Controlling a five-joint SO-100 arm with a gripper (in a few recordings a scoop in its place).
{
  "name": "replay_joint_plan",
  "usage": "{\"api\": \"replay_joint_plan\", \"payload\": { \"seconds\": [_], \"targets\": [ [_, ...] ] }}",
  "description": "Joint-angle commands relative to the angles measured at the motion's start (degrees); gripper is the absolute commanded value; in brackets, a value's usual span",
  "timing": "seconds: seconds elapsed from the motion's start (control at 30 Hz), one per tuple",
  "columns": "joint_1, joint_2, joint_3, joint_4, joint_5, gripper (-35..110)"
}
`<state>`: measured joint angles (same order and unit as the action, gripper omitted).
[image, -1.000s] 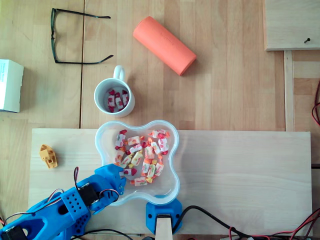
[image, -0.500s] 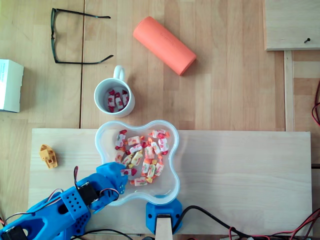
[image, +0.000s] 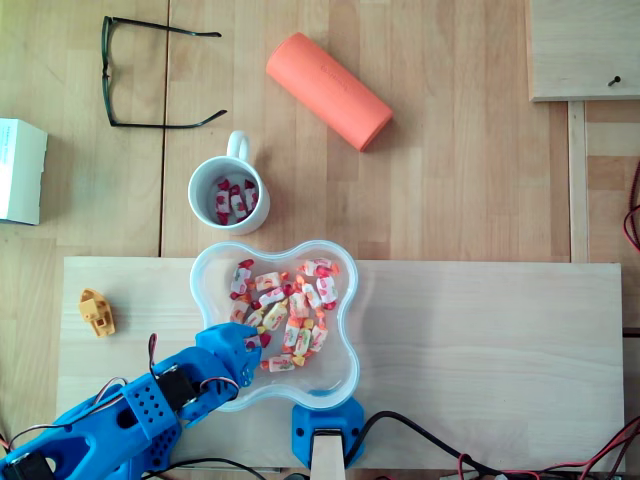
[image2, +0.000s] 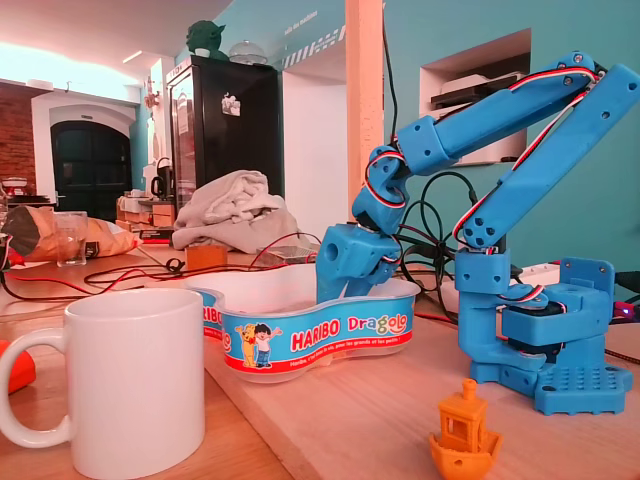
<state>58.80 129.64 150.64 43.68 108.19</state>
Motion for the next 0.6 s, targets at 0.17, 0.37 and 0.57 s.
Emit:
{"api": "replay_joint_plan", "payload": {
  "seconds": [0.17,0.37,0.57],
  "targets": [
    [0.88,0.79,0.88,0.0,0.44,10],
    [0.79,0.79,3.16,0.0,0.44,11],
    [0.79,0.79,4.92,-0.7,0.7,10]
  ]
}}
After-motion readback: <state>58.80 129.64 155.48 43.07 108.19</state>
